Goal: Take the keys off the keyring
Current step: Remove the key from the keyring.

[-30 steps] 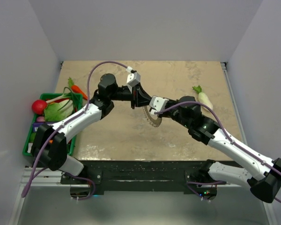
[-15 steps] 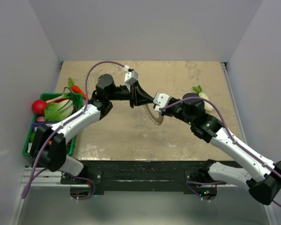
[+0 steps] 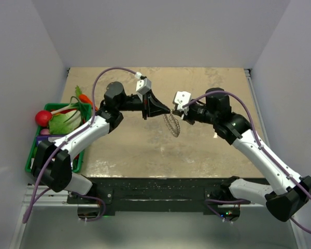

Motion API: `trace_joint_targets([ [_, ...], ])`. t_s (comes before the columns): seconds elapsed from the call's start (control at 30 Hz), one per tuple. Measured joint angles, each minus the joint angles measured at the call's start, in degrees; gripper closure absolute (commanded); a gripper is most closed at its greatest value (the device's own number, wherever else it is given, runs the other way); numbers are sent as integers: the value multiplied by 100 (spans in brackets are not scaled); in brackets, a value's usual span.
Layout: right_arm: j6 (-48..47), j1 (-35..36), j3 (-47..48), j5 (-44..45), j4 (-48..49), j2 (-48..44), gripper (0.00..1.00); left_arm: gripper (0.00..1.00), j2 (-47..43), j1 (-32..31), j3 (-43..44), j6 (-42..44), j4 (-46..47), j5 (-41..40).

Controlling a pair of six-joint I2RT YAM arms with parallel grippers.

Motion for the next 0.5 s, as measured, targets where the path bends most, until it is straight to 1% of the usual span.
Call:
trace_joint_targets([
  [0.2, 181, -470, 11, -957, -37, 57, 100, 100, 0, -4, -4, 11, 9, 48],
  [0.3, 289, -741, 9, -1578, -42, 129, 100, 100, -4, -13, -4, 9, 39, 98],
  [0.43, 369, -881, -105, -2131, 61, 240, 100, 100, -4, -11, -59, -94, 107, 223],
  [0.5, 387, -901, -188, -2334, 101, 328, 100, 100, -4, -4, -186, -291, 289, 313],
])
